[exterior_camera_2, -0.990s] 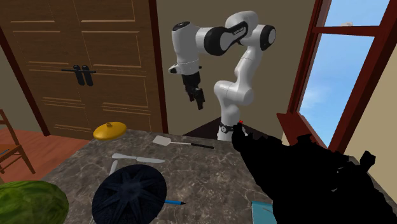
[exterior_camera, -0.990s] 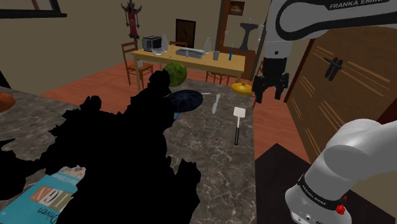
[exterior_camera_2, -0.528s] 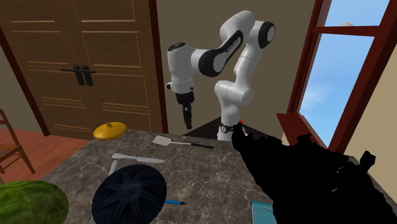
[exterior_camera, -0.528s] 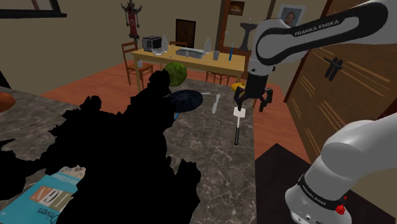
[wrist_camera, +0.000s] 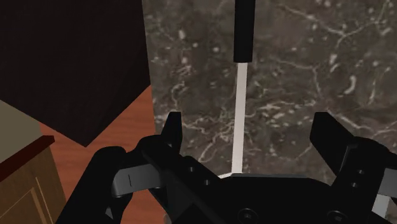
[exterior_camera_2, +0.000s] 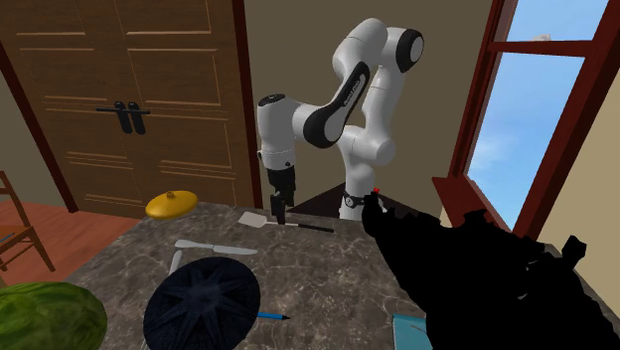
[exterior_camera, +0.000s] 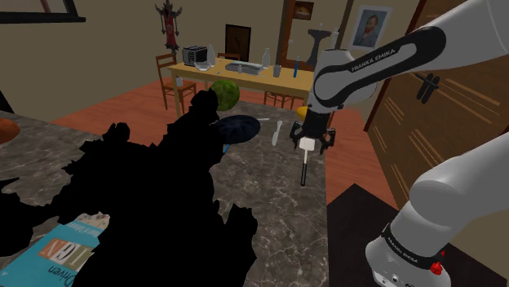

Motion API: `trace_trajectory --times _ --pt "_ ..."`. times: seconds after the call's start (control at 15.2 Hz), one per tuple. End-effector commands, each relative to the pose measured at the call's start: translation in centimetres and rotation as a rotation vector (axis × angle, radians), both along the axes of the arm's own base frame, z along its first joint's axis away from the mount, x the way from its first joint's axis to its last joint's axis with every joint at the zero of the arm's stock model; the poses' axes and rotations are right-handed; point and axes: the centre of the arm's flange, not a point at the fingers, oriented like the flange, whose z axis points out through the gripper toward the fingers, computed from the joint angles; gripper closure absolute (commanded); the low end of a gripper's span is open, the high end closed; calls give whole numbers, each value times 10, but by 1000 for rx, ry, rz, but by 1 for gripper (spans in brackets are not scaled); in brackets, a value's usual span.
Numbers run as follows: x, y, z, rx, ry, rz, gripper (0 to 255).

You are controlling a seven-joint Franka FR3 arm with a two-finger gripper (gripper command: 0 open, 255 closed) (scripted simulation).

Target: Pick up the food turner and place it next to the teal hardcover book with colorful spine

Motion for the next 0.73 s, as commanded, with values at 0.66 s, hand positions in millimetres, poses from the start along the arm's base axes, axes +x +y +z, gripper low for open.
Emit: trace_trajectory --times 0.66 --pt "0 1 -25 0 -1 -4 0"
